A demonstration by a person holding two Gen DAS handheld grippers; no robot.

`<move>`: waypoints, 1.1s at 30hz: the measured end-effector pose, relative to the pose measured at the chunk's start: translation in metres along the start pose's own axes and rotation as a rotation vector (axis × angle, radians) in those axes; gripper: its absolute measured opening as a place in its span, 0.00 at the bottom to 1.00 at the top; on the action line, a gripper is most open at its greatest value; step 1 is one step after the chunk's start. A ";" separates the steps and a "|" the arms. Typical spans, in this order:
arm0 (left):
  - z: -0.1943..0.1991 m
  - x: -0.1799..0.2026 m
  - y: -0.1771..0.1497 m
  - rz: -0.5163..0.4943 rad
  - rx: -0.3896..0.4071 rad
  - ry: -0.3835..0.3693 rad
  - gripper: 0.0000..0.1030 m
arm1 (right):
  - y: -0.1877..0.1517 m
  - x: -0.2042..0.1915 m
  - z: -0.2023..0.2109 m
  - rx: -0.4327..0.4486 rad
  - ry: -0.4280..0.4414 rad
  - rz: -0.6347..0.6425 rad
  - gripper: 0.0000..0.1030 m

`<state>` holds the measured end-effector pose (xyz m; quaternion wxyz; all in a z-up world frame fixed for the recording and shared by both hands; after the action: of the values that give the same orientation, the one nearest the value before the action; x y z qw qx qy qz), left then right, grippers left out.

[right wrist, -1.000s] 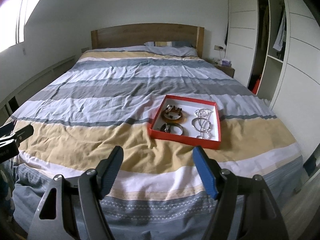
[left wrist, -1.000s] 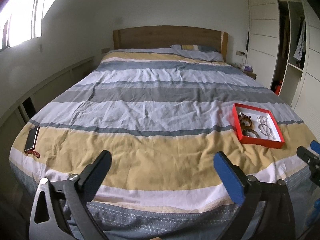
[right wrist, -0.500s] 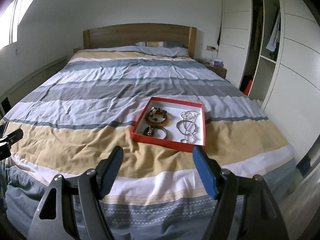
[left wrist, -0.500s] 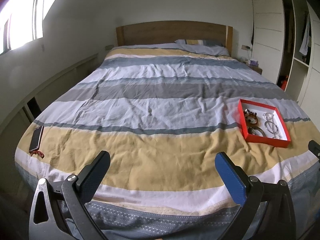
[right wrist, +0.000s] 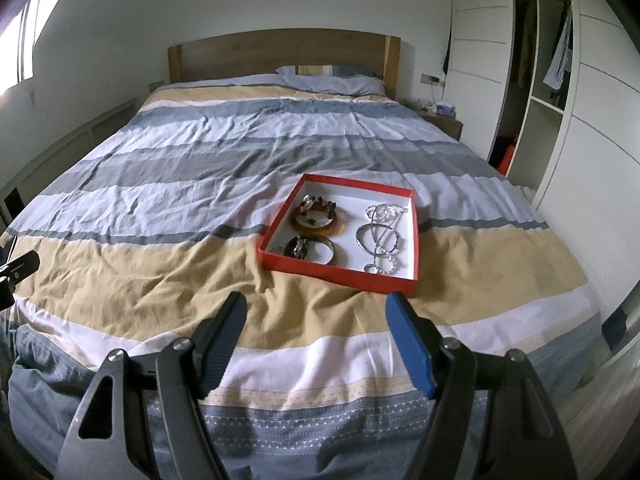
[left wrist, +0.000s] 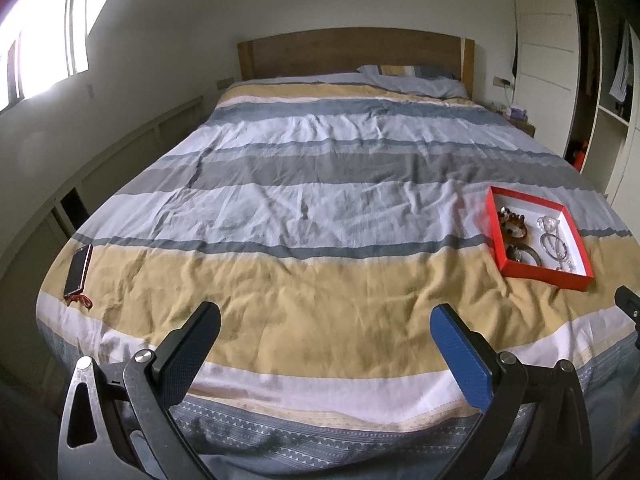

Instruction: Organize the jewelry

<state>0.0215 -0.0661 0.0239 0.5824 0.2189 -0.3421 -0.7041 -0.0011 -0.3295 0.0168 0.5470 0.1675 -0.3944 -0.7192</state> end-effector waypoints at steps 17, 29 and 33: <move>-0.023 0.006 -0.006 -0.018 -0.057 0.007 0.99 | -0.003 -0.001 -0.017 -0.033 0.004 0.001 0.68; -0.033 0.005 -0.010 -0.014 -0.082 0.007 0.99 | -0.005 0.000 -0.026 -0.048 0.003 0.006 0.68; -0.036 0.004 -0.011 -0.015 -0.089 0.007 0.99 | -0.006 0.000 -0.029 -0.054 0.004 0.007 0.68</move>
<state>0.0389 -0.0774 -0.0080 0.5876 0.1976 -0.3068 -0.7222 0.0147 -0.3399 -0.0064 0.5545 0.1526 -0.3745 -0.7273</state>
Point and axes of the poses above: each gripper's, at about its wrist camera, not at the fingertips, and z roughly against the way its jaws point, x to its right, y to its top, the point moved 5 cm from there along -z, roughly the way its jaws point, and after that the axes turned 14 degrees about -y, right-handed, at the moved point
